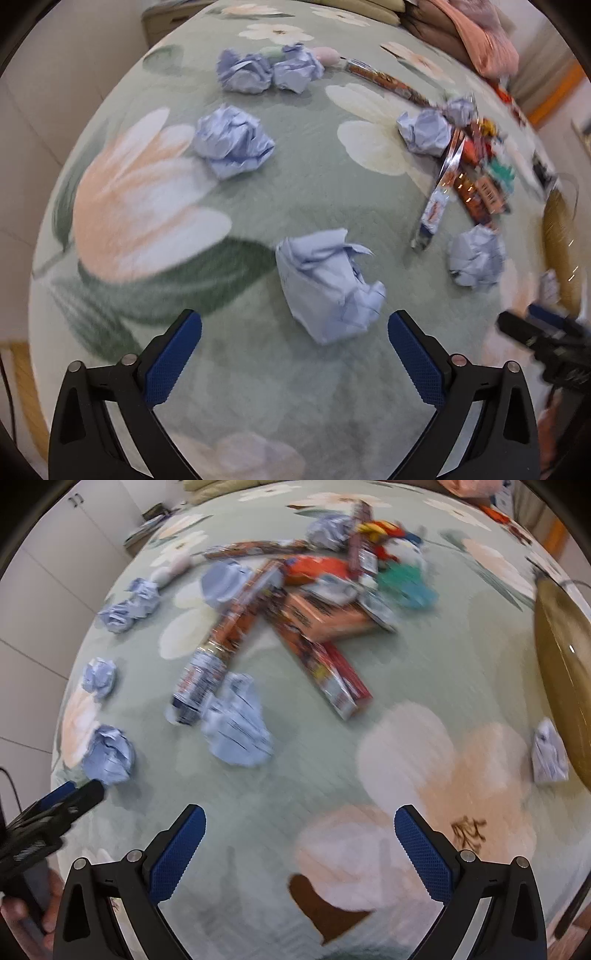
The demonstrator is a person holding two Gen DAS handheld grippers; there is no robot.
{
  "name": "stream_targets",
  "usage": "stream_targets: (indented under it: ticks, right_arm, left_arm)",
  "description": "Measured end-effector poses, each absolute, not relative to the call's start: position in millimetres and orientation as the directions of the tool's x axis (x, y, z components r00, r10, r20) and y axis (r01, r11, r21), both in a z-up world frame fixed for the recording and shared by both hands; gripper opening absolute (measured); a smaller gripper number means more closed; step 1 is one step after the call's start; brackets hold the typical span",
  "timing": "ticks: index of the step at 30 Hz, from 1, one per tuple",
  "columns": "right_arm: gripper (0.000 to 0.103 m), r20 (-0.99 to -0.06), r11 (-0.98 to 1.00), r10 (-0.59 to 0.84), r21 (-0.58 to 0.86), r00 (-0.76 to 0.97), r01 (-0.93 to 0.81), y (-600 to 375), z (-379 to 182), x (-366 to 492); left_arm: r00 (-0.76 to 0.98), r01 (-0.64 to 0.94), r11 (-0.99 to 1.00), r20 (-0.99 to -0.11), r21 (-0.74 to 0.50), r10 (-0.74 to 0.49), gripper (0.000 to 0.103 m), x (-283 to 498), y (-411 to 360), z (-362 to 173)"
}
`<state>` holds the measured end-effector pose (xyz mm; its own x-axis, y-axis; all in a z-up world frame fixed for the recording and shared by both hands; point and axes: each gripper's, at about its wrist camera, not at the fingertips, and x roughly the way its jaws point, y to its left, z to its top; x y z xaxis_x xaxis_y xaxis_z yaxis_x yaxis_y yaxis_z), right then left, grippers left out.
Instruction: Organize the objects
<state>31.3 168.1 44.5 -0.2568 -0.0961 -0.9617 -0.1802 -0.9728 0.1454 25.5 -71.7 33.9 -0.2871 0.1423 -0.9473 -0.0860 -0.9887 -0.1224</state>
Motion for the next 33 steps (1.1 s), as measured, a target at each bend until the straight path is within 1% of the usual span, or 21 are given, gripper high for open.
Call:
stream_targets:
  ticks: [1,2,3,4,5,6,7,10,12,14,15,17,18,22,25,29,33]
  right_arm:
    - [0.103,-0.962,-0.975,-0.091,0.139,-0.256,-0.176,162,44,24]
    - [0.103,-0.963,-0.976,-0.089,0.136,-0.255,-0.172,162,43,19]
    - [0.102,-0.962,-0.975,-0.091,0.138,-0.259,-0.171,159,44,9]
    - [0.096,-0.959,-0.975,-0.096,0.145,-0.267,-0.171,155,45,2]
    - [0.093,-0.957,-0.974,-0.101,0.151,-0.272,-0.169,153,46,-3]
    - [0.088,-0.957,-0.974,-0.104,0.152,-0.270,-0.166,150,45,-10]
    - [0.085,-0.958,-0.975,-0.106,0.153,-0.267,-0.161,148,44,-15]
    - [0.082,-0.959,-0.975,-0.113,0.157,-0.259,-0.157,139,37,-29]
    - [0.082,-0.962,-0.975,-0.101,0.146,-0.253,-0.165,134,32,-36]
    - [0.082,-0.962,-0.970,-0.123,0.169,-0.245,-0.177,134,27,-37]
    - [0.078,-0.963,-0.968,-0.122,0.169,-0.240,-0.186,133,24,-39]
    - [0.055,-0.974,-0.972,-0.092,0.133,-0.206,-0.195,131,18,-40]
    - [0.047,-0.977,-0.972,-0.089,0.128,-0.196,-0.198,130,16,-39]
    - [0.046,-0.961,-0.967,-0.092,0.149,-0.259,-0.208,126,31,-33]
    - [0.047,-0.946,-0.958,-0.123,0.193,-0.301,-0.214,127,43,-22]
    - [0.047,-0.939,-0.948,-0.146,0.222,-0.312,-0.227,133,47,-8]
    - [0.047,-0.928,-0.937,-0.181,0.264,-0.327,-0.231,153,53,10]
  left_arm:
    - [-0.285,-0.107,-0.989,-0.950,-0.103,0.130,0.088,22,-66,31]
    - [-0.279,-0.131,-0.986,-0.951,-0.099,0.133,0.085,20,-64,28]
    - [-0.275,-0.152,-0.983,-0.951,-0.104,0.143,0.078,17,-61,26]
    - [-0.271,-0.172,-0.980,-0.952,-0.096,0.141,0.071,14,-59,23]
    - [-0.272,-0.190,-0.978,-0.953,-0.081,0.132,0.068,11,-56,22]
    - [-0.281,-0.202,-0.977,-0.952,-0.067,0.123,0.063,10,-55,23]
    - [-0.286,-0.207,-0.976,-0.951,-0.061,0.120,0.061,8,-54,23]
    - [-0.295,-0.214,-0.974,-0.946,-0.073,0.135,0.059,1,-56,24]
    - [-0.290,-0.217,-0.972,-0.945,-0.088,0.150,0.057,-4,-59,22]
    - [-0.294,-0.220,-0.970,-0.941,-0.106,0.169,0.056,-5,-64,24]
    - [-0.294,-0.222,-0.969,-0.940,-0.112,0.176,0.055,-6,-65,24]
    - [-0.297,-0.227,-0.966,-0.936,-0.125,0.191,0.054,-6,-67,26]
    - [-0.305,-0.232,-0.963,-0.930,-0.135,0.204,0.053,-5,-68,30]
    - [-0.328,-0.250,-0.956,-0.915,-0.154,0.234,0.053,1,-68,43]
    - [-0.341,-0.254,-0.954,-0.908,-0.159,0.242,0.053,7,-63,54]
    - [-0.348,-0.246,-0.954,-0.903,-0.172,0.252,0.053,13,-54,68]
    - [-0.373,-0.242,-0.957,-0.895,-0.163,0.246,0.053,21,-25,88]
